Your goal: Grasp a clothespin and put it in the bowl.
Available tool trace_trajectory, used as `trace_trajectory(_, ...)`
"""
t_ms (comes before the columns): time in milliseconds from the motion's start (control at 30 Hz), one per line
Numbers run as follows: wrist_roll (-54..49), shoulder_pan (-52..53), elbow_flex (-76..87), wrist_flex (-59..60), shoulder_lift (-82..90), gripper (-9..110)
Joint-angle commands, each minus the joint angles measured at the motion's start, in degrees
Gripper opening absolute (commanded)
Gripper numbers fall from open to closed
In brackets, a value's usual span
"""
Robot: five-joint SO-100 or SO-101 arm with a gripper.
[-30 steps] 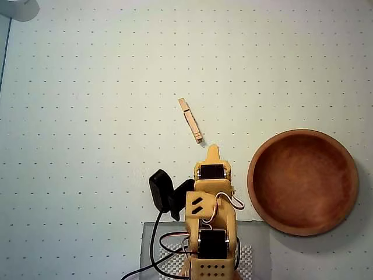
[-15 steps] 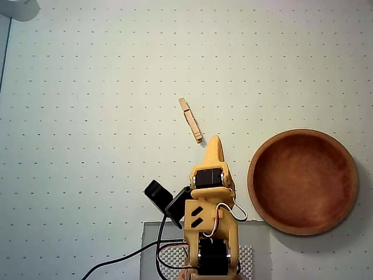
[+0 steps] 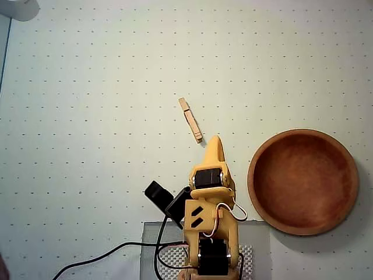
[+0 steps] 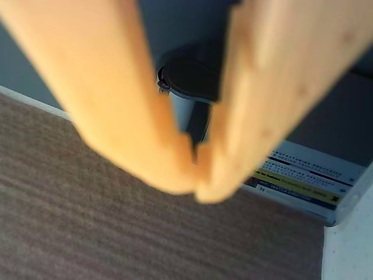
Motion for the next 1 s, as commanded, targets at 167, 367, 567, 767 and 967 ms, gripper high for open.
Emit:
trace_trajectory(167, -1.23, -0.18, -3.69, 3.08, 0.0, -3)
trace_trajectory(367, -4.57, 0.09, -5.54, 4.22, 0.0, -3)
trace_trajectory(567, -4.48, -0.18, -9.93, 4.22, 0.0, -3)
trace_trajectory(767, -4.75, 0.44, -10.99, 4.92, 0.0, -3)
trace_trajectory(967, -5.1, 0.53, -10.99, 5.01, 0.0, -3)
